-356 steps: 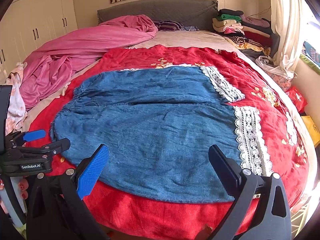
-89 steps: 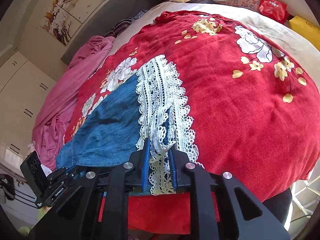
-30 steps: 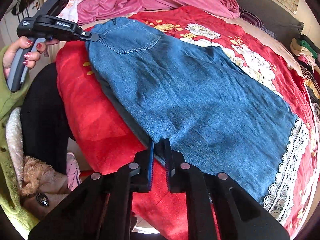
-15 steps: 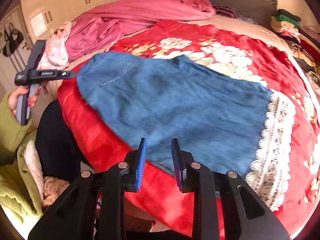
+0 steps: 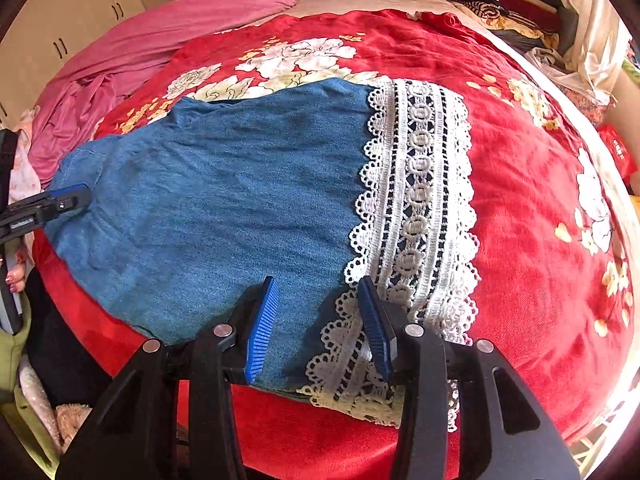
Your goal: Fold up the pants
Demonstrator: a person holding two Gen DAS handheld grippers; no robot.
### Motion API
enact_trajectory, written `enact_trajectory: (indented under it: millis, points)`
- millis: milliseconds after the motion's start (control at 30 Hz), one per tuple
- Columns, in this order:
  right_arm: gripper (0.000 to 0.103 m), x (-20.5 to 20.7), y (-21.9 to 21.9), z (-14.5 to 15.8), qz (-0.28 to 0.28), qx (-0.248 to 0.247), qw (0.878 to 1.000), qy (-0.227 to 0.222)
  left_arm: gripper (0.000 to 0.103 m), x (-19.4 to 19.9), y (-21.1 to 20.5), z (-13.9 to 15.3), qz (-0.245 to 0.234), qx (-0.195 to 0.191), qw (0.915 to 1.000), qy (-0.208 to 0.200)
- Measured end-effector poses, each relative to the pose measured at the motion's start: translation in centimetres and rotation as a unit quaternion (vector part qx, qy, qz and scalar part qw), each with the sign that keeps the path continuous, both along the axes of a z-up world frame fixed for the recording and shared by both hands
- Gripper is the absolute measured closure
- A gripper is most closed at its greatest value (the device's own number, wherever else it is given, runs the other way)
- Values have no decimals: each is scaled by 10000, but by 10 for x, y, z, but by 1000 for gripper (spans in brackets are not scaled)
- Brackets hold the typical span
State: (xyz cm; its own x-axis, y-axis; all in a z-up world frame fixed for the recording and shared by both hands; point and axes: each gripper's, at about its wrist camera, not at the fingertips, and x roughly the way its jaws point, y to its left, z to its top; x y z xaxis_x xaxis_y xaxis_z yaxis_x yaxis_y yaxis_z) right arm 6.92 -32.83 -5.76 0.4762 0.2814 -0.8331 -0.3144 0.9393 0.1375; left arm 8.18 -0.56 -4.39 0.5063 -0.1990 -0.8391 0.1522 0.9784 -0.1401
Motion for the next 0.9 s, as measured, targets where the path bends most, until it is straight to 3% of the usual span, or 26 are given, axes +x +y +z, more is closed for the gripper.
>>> enact_trajectory:
  millis: [133, 267, 433, 667, 833, 900]
  points:
    - [54, -1, 4, 7, 132, 55, 9999, -32, 63, 0, 11, -6, 52, -210, 9998, 27]
    - [53, 6, -10, 39, 80, 462, 9979, -442, 62, 3, 4, 35, -199, -304, 9989, -293]
    - [50, 39, -44, 61, -452, 476, 9959, -618, 60, 50, -20, 64, -419, -179, 9979, -467]
    - [50, 90, -81, 50, -726, 933, 9928, -207, 58, 114, -50, 38, -978, 227, 9950, 0]
    - [50, 114, -82, 34, -598, 1376, 9887, 65, 58, 133, -53, 15, -1276, -128, 9910, 391]
    - [50, 122, -81, 29, -595, 1378, 9886, 137, 58, 137, -55, 10, -1304, -45, 9908, 366]
